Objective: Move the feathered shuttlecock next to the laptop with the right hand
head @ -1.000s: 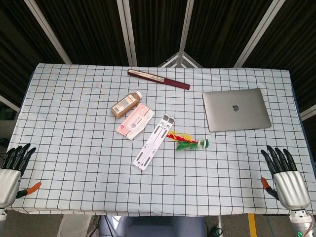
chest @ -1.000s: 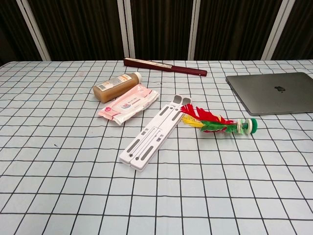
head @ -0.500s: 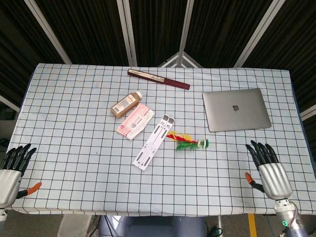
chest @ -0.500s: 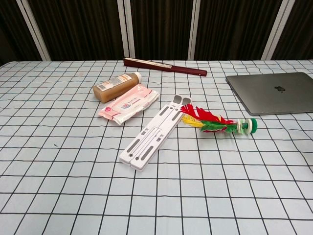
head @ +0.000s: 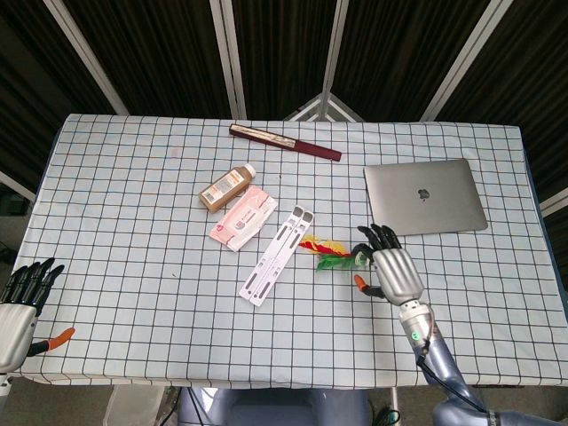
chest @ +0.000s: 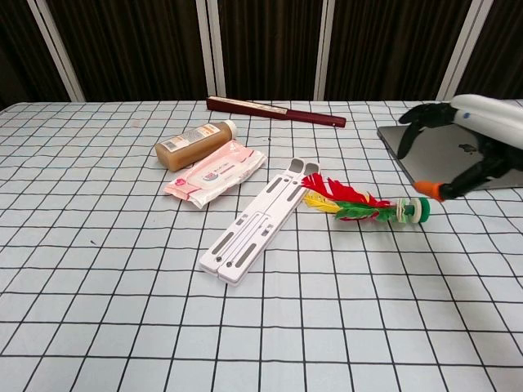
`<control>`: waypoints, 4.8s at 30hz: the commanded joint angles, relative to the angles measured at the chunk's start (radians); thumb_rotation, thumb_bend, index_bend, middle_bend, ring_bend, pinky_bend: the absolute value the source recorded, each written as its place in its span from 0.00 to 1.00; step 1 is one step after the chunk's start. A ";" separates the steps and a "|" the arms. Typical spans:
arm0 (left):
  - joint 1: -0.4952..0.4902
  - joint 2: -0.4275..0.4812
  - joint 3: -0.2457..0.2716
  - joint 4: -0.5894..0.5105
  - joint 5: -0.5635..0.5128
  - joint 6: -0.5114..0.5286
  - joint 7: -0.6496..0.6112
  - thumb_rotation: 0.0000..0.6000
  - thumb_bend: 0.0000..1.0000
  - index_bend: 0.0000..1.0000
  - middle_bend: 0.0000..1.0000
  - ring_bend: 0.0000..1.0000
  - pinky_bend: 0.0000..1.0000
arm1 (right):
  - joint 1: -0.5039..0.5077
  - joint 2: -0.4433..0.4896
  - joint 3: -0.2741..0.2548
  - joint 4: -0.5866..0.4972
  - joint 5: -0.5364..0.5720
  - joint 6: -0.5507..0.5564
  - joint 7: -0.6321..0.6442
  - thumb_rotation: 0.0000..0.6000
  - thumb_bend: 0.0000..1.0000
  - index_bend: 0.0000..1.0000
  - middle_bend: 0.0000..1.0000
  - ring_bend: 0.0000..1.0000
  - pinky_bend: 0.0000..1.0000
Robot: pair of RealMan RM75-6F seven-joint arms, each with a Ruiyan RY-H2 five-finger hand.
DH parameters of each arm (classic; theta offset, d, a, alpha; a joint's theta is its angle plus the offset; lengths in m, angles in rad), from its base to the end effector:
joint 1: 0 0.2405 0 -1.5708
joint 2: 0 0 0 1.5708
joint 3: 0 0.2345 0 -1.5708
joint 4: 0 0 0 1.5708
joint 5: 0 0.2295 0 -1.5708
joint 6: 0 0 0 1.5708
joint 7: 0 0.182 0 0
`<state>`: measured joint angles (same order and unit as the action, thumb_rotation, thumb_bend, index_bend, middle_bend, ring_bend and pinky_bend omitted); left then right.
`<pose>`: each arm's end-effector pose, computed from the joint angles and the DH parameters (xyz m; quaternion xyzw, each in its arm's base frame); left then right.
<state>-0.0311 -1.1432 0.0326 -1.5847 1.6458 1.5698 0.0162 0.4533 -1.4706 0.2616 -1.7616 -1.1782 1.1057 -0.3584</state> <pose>-0.2901 0.1830 0.1167 -0.6287 -0.3674 -0.3953 0.5598 -0.1362 -0.3191 -0.0021 0.6448 -0.4563 0.4310 0.4362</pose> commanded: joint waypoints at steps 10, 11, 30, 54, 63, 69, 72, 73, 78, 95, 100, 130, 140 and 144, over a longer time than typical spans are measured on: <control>-0.009 0.014 -0.002 -0.018 -0.023 -0.028 -0.023 1.00 0.00 0.00 0.00 0.00 0.00 | 0.217 -0.259 0.124 0.233 0.255 -0.065 -0.152 1.00 0.41 0.44 0.16 0.00 0.00; -0.010 0.015 -0.002 -0.020 -0.025 -0.031 -0.025 1.00 0.00 0.00 0.00 0.00 0.00 | 0.225 -0.269 0.129 0.246 0.266 -0.068 -0.150 1.00 0.41 0.44 0.16 0.00 0.00; -0.027 0.022 -0.001 -0.034 -0.025 -0.057 -0.055 1.00 0.00 0.00 0.00 0.00 0.00 | 0.294 -0.370 0.105 0.419 0.331 -0.090 -0.092 1.00 0.54 0.58 0.22 0.00 0.00; -0.024 0.016 0.005 -0.036 -0.014 -0.046 -0.036 1.00 0.00 0.00 0.00 0.00 0.00 | 0.219 -0.119 0.137 0.028 0.276 0.111 -0.141 1.00 0.59 0.63 0.23 0.00 0.00; -0.017 -0.001 0.005 -0.026 -0.002 -0.026 -0.007 1.00 0.00 0.00 0.00 0.00 0.00 | 0.125 -0.010 0.117 -0.023 0.193 0.191 -0.019 1.00 0.59 0.63 0.23 0.00 0.00; -0.013 -0.007 0.004 -0.028 -0.005 -0.022 0.004 1.00 0.00 0.00 0.00 0.00 0.00 | 0.070 0.044 0.099 -0.019 0.168 0.204 0.072 1.00 0.59 0.63 0.23 0.00 0.00; -0.012 -0.008 0.005 -0.028 -0.006 -0.022 0.008 1.00 0.00 0.00 0.00 0.00 0.00 | 0.054 0.060 0.092 -0.011 0.167 0.203 0.097 1.00 0.59 0.63 0.23 0.00 0.00; -0.012 -0.009 0.005 -0.028 -0.006 -0.023 0.009 1.00 0.00 0.00 0.00 0.00 0.00 | 0.049 0.065 0.090 -0.008 0.167 0.203 0.105 1.00 0.58 0.63 0.23 0.00 0.00; -0.012 -0.011 0.005 -0.027 -0.006 -0.024 0.018 1.00 0.00 0.00 0.00 0.00 0.00 | 0.020 0.086 0.071 -0.005 0.161 0.204 0.143 1.00 0.59 0.63 0.23 0.00 0.00; -0.010 -0.014 0.006 -0.025 -0.004 -0.022 0.024 1.00 0.00 0.00 0.00 0.00 0.00 | -0.036 0.068 0.023 0.051 0.140 0.210 0.220 1.00 0.59 0.63 0.23 0.00 0.00; -0.010 -0.013 0.006 -0.026 -0.005 -0.022 0.025 1.00 0.00 0.00 0.00 0.00 0.00 | -0.043 0.071 0.018 0.055 0.134 0.206 0.225 1.00 0.59 0.63 0.23 0.00 0.00; -0.008 -0.014 0.006 -0.018 0.006 -0.010 0.013 1.00 0.00 0.00 0.00 0.00 0.00 | -0.087 0.141 -0.001 -0.018 0.099 0.222 0.188 1.00 0.49 0.00 0.00 0.00 0.00; -0.008 -0.014 0.004 -0.008 0.013 -0.003 0.014 1.00 0.00 0.00 0.00 0.00 0.00 | -0.227 0.355 -0.162 -0.106 -0.095 0.324 0.101 1.00 0.44 0.00 0.00 0.00 0.00; -0.008 -0.016 0.003 -0.002 0.013 -0.002 0.026 1.00 0.00 0.00 0.00 0.00 0.00 | -0.313 0.387 -0.279 -0.021 -0.231 0.392 0.075 1.00 0.40 0.00 0.00 0.00 0.00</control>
<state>-0.0389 -1.1589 0.0364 -1.5883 1.6582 1.5671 0.0405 0.2062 -1.1185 0.0627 -1.8373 -1.3167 1.4418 -0.2520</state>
